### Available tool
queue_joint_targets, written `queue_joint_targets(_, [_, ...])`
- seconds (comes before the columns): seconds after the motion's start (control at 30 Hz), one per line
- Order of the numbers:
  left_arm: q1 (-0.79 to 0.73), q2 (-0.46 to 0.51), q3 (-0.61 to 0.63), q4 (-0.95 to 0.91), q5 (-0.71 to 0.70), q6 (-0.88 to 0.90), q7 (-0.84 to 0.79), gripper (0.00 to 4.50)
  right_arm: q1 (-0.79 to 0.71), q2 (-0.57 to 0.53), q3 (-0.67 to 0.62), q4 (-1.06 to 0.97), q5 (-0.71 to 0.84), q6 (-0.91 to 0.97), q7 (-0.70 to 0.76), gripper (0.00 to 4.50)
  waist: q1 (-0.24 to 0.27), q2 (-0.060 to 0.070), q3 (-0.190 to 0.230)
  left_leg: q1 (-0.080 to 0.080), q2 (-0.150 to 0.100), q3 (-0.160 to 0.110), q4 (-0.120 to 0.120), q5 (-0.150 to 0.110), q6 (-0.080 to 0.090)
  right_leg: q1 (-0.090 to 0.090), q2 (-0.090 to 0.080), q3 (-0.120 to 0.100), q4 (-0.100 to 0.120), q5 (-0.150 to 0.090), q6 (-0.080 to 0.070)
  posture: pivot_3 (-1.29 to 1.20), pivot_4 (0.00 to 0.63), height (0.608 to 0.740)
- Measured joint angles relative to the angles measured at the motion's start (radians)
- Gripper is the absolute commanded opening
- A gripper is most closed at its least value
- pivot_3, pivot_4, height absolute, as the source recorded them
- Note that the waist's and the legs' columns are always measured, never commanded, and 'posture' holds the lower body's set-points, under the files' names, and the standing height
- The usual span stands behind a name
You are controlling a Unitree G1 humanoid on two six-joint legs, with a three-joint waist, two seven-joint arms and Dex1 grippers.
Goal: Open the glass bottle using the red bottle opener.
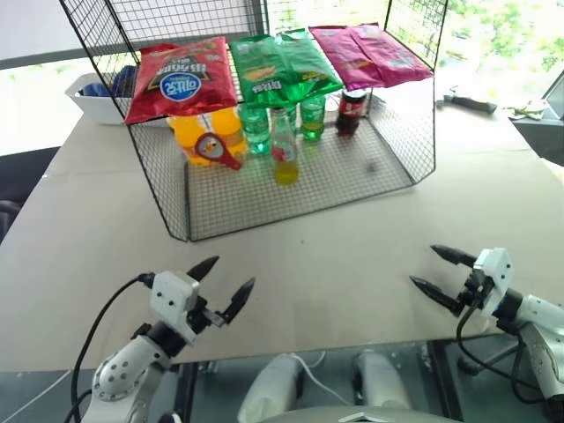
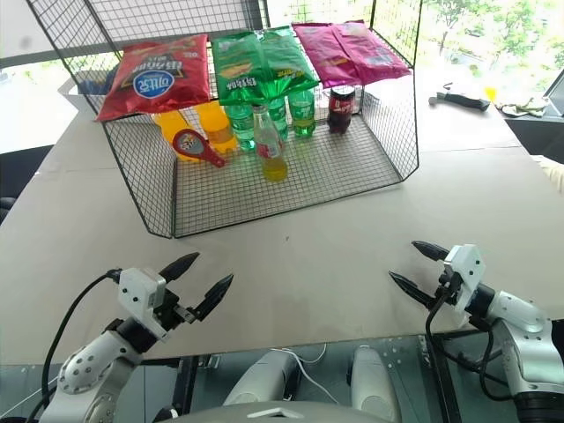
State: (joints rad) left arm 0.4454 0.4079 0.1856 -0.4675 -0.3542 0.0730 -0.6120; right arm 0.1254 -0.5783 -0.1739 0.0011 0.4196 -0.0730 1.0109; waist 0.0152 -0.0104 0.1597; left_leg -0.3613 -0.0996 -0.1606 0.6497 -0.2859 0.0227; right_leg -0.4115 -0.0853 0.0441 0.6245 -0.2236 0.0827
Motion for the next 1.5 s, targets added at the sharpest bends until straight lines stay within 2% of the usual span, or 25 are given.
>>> queue_joint_targets(0.23, [-0.09, -0.03, 0.0, 0.01, 0.026, 0.014, 0.083, 4.5, -0.021, 0.017, 0.011, -0.028, 0.005, 0.014, -0.006, 4.41, 0.0, 0.0, 0.0, 0.0, 0.0, 0.0, 0.001, 0.0, 0.0, 0.0, 0.0, 0.0, 0.001, 0.0, 0.0, 0.0, 0.15, 0.74])
queue_joint_targets(0.43, [-0.339, -0.08, 0.005, 0.071, 0.118, 0.028, 0.258, 4.5, -0.132, 0.085, 0.116, -0.228, 0.053, 0.119, -0.065, 4.41, 0.0, -0.003, -0.003, 0.0, 0.0, -0.001, 0.002, 0.001, -0.002, 0.0, 0.001, 0.0, 0.002, 0.001, 0.0, 0.0, 0.15, 0.74])
queue_joint_targets(0.77, [-0.577, -0.16, 0.027, 0.208, 0.185, 0.023, 0.457, 4.5, -0.245, 0.165, 0.196, -0.397, 0.1, 0.272, -0.199, 4.41, 0.001, -0.004, -0.004, -0.001, -0.001, -0.003, 0.002, 0.001, -0.002, -0.002, 0.001, -0.001, 0.003, 0.001, 0.0, 0.0, 0.15, 0.74])
queue_joint_targets(0.9, [-0.694, -0.176, 0.021, 0.301, 0.217, -0.024, 0.49, 4.5, -0.28, 0.189, 0.226, -0.422, 0.101, 0.305, -0.227, 4.41, 0.01, -0.004, -0.005, -0.001, -0.001, -0.006, 0.002, 0.003, -0.004, -0.002, 0.002, -0.004, 0.003, 0.003, -0.002, 0.0, 0.15, 0.74])
queue_joint_targets(1.07, [-0.764, -0.203, 0.01, 0.384, 0.234, -0.062, 0.512, 4.5, -0.293, 0.189, 0.233, -0.438, 0.106, 0.329, -0.238, 4.41, 0.025, -0.004, -0.007, 0.0, -0.001, -0.009, 0.003, 0.005, -0.007, 0.0, 0.002, -0.007, 0.004, 0.004, -0.002, 0.0, 0.15, 0.74])
queue_joint_targets(1.33, [-0.89, -0.213, -0.021, 0.597, 0.276, -0.078, 0.53, 4.5, -0.312, 0.188, 0.231, -0.456, 0.108, 0.335, -0.258, 4.41, 0.011, -0.005, -0.008, -0.003, -0.001, -0.009, 0.003, 0.005, -0.007, -0.002, 0.003, -0.006, 0.002, 0.004, -0.003, 0.0, 0.15, 0.74])
queue_joint_targets(1.43, [-0.926, -0.213, -0.027, 0.652, 0.293, -0.106, 0.54, 3.74, -0.314, 0.188, 0.231, -0.456, 0.108, 0.335, -0.263, 4.5, 0.0, -0.005, -0.008, -0.004, -0.001, -0.009, 0.003, 0.004, -0.006, -0.002, 0.003, -0.005, 0.002, 0.004, -0.003, 0.0, 0.15, 0.74])
queue_joint_targets(1.5, [-0.948, -0.218, -0.026, 0.691, 0.294, -0.134, 0.557, 2.71, -0.313, 0.188, 0.231, -0.456, 0.107, 0.335, -0.268, 4.5, -0.003, -0.005, -0.008, -0.004, -0.001, -0.008, 0.003, 0.004, -0.006, -0.003, 0.003, -0.005, 0.002, 0.004, -0.002, 0.0, 0.15, 0.74])
